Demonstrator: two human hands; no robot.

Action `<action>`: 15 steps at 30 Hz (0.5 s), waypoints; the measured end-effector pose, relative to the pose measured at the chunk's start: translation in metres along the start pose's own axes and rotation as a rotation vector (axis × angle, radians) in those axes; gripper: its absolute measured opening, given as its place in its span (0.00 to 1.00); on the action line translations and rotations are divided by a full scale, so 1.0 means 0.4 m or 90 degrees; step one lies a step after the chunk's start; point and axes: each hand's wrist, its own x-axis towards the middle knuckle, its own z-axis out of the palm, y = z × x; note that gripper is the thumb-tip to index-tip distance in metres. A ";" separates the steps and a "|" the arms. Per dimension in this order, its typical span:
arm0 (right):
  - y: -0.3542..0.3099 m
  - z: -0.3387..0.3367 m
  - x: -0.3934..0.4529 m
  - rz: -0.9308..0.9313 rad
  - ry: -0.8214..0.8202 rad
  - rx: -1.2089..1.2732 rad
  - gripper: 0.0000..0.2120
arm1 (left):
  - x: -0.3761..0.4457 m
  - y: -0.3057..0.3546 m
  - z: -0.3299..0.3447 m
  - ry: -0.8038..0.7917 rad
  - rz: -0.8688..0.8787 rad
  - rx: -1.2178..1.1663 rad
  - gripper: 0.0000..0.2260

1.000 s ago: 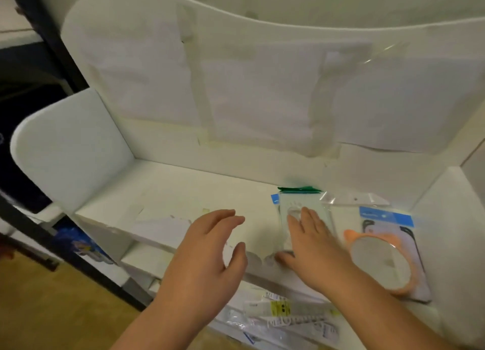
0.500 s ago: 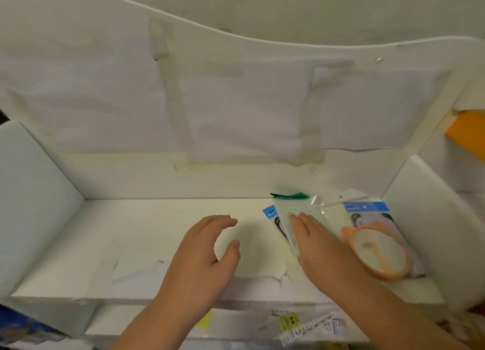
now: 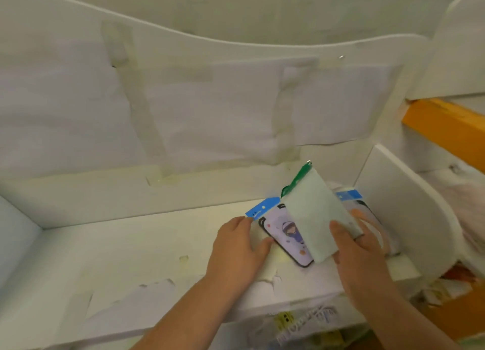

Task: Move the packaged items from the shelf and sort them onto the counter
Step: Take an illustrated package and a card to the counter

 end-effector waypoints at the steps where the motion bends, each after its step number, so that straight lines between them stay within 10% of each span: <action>1: 0.004 -0.007 0.002 0.010 0.008 0.026 0.05 | 0.020 0.014 0.016 -0.005 -0.002 0.025 0.30; 7: 0.009 -0.048 0.020 0.053 0.050 0.142 0.15 | 0.107 0.074 0.104 -0.085 -0.031 0.191 0.50; 15: 0.012 -0.084 0.038 0.093 0.031 0.169 0.11 | 0.123 0.114 0.111 -0.084 -0.038 0.320 0.50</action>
